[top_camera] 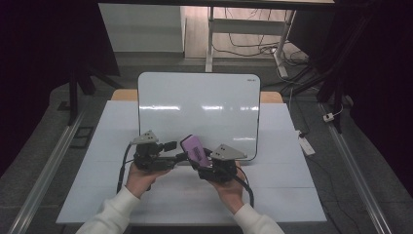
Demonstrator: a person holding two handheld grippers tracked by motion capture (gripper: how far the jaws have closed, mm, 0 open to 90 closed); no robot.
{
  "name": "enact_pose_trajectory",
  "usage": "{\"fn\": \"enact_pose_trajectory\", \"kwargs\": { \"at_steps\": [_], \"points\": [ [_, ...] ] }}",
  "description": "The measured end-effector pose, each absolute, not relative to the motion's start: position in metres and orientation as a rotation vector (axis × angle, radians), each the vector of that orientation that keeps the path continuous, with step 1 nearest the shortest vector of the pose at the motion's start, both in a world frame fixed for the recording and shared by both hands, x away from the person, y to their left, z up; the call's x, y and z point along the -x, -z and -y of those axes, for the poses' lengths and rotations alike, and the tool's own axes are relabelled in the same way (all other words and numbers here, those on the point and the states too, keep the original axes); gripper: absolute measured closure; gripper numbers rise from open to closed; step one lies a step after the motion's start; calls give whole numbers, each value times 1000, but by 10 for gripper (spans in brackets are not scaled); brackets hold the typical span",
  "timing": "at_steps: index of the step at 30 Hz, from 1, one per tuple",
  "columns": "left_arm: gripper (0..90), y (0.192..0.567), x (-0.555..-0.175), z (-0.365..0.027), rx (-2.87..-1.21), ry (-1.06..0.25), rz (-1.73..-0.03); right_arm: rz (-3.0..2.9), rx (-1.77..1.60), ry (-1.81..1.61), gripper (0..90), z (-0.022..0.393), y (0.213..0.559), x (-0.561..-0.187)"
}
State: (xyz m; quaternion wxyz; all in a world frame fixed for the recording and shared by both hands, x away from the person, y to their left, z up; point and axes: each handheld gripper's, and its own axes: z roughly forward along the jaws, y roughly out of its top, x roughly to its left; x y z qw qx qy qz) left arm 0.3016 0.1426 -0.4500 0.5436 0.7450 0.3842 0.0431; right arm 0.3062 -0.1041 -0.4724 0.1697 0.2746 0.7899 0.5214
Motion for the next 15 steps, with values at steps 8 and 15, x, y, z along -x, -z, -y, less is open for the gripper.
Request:
{"fn": "enact_pose_trajectory", "kwargs": {
  "at_steps": [8, 15],
  "points": [
    [404, 451, -305, -139, -1744, -57, -899, -2231, -749, -1507, 408, 100, 474, -302],
    [531, 452, -308, -142, -1716, -20, -917, -2203, -740, -1521, 408, 98, 475, -298]
  ]
}}
